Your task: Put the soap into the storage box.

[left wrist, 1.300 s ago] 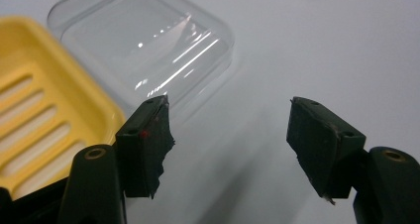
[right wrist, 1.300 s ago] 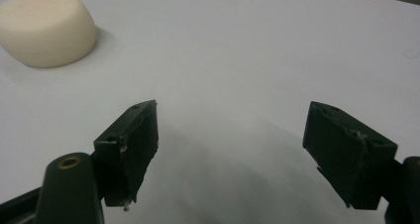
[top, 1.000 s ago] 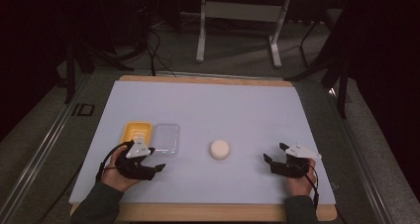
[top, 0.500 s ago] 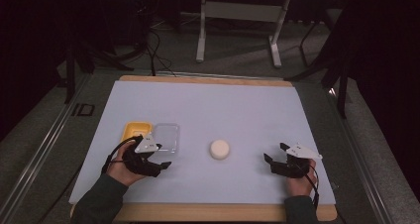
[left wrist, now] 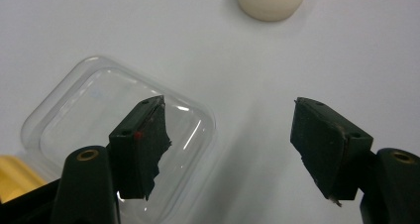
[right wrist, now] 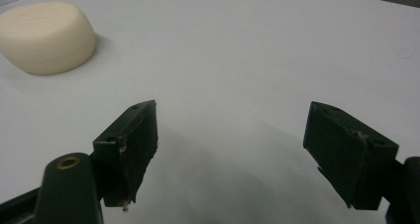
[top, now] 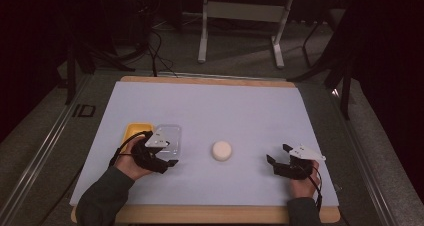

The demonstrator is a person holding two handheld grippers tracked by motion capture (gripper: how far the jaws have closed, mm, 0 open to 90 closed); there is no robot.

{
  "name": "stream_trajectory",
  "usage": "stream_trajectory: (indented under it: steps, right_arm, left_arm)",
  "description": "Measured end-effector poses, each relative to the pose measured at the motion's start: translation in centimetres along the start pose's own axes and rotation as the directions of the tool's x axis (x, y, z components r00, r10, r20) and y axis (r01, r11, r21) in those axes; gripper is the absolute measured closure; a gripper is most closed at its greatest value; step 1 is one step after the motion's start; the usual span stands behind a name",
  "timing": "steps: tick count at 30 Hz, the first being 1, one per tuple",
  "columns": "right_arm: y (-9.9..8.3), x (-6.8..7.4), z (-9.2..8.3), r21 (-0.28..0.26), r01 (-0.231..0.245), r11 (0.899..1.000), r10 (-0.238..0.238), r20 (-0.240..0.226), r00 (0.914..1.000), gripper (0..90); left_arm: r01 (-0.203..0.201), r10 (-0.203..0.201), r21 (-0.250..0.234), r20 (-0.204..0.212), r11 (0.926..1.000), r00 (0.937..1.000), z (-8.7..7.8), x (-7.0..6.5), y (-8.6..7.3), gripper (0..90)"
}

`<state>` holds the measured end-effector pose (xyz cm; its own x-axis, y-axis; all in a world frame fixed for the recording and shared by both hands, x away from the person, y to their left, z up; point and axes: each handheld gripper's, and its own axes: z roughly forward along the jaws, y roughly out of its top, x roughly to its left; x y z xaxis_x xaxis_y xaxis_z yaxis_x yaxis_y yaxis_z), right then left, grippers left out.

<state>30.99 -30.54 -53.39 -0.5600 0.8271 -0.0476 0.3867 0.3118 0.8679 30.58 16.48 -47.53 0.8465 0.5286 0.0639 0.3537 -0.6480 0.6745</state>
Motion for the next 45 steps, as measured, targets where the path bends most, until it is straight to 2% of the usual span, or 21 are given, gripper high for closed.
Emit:
stream_trajectory:
  steps: [15,20,45]
  right_arm:
    - [0.0,0.0,0.0,-0.001,0.0,1.0,0.0,-0.003,1.0,20.9]
    - [0.0,0.0,0.0,-0.001,0.002,1.0,-0.002,-0.004,1.0,20.9]
    - [0.0,0.1,0.0,-0.001,0.005,1.0,-0.005,-0.007,1.0,21.0]
  left_arm:
    - [-0.015,0.015,-0.003,0.034,0.9999,0.9993,1.3,0.3,1.3,30.2]
    - [-0.025,0.024,0.012,0.042,0.9996,0.9988,1.7,0.4,1.6,29.9]
    - [-0.057,0.056,0.006,0.061,0.9984,0.9965,2.9,0.3,3.6,29.0]
